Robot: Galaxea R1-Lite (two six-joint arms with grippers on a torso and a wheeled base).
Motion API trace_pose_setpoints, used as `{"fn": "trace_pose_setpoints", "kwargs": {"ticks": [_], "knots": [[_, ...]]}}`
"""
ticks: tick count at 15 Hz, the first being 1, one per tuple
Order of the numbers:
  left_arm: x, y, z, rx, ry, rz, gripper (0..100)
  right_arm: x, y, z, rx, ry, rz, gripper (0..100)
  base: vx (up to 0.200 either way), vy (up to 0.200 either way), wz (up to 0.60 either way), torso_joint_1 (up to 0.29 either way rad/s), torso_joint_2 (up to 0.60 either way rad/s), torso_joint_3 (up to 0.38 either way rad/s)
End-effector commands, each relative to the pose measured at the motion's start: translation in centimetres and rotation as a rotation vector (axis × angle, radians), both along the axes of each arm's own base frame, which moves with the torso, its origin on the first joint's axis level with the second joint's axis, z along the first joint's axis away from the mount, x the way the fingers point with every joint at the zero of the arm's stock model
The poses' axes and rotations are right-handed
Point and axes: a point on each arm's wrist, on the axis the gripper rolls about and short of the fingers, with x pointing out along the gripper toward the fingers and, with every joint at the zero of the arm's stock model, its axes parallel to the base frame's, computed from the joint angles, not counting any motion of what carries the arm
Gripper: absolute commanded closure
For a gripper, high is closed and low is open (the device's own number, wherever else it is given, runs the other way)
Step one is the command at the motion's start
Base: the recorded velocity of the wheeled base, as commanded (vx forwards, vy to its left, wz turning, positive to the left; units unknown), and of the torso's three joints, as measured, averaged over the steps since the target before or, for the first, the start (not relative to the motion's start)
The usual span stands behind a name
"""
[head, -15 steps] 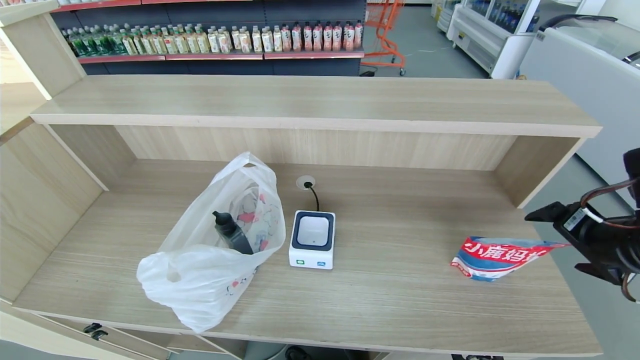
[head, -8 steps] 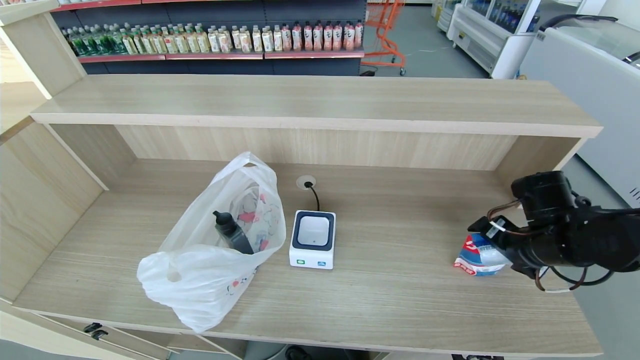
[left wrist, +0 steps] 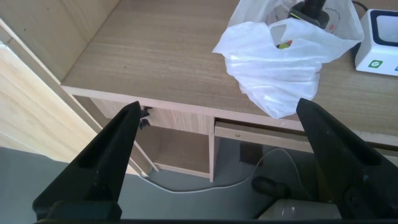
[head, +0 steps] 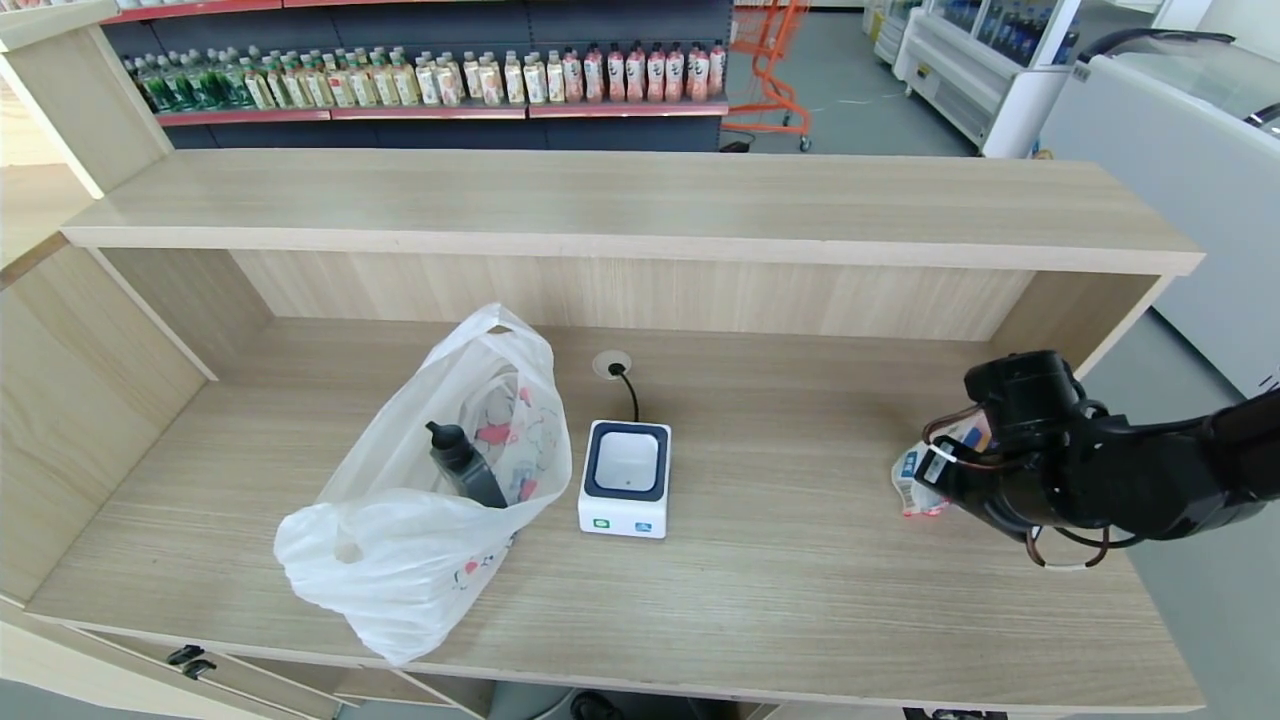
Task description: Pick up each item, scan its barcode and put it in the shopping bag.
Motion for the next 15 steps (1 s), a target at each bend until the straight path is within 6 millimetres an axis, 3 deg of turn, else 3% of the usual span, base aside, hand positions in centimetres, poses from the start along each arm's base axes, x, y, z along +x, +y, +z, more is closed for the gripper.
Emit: {"fn": "trace_pose_setpoints", "kwargs": {"ticks": [1, 3, 5, 7, 10, 13, 15], "knots": [[0.0, 0.0, 0.0, 0.000, 0.000, 0.000, 0, 0.0, 0.0, -0.1, -0.022, 0.001, 0.022, 100, 0.000, 0.000, 0.00, 0.000, 0.00, 0.000], [0.0, 0.0, 0.0, 0.000, 0.000, 0.000, 0, 0.0, 0.0, 0.9, -0.042, -0.048, 0.052, 100, 0.000, 0.000, 0.00, 0.000, 0.00, 0.000], [0.0, 0.0, 0.0, 0.000, 0.000, 0.000, 0, -1.6, -0.1, 3.6, -0.049, -0.116, 0.190, 100, 0.000, 0.000, 0.00, 0.000, 0.00, 0.000], [0.0, 0.0, 0.0, 0.000, 0.000, 0.000, 0, -5.2, -0.1, 6.7, 0.002, -0.198, 0.503, 100, 0.000, 0.000, 0.00, 0.000, 0.00, 0.000], [0.0, 0.0, 0.0, 0.000, 0.000, 0.000, 0, -10.0, -0.1, 9.6, 0.117, -0.300, 0.987, 100, 0.000, 0.000, 0.00, 0.000, 0.00, 0.000], [0.0, 0.0, 0.0, 0.000, 0.000, 0.000, 0, -12.1, 1.1, 11.3, 0.287, -0.404, 1.321, 100, 0.000, 0.000, 0.00, 0.000, 0.00, 0.000], [0.0, 0.0, 0.0, 0.000, 0.000, 0.000, 0, -13.0, 2.5, 12.0, 0.322, -0.444, 1.446, 100, 0.000, 0.000, 0.00, 0.000, 0.00, 0.000]]}}
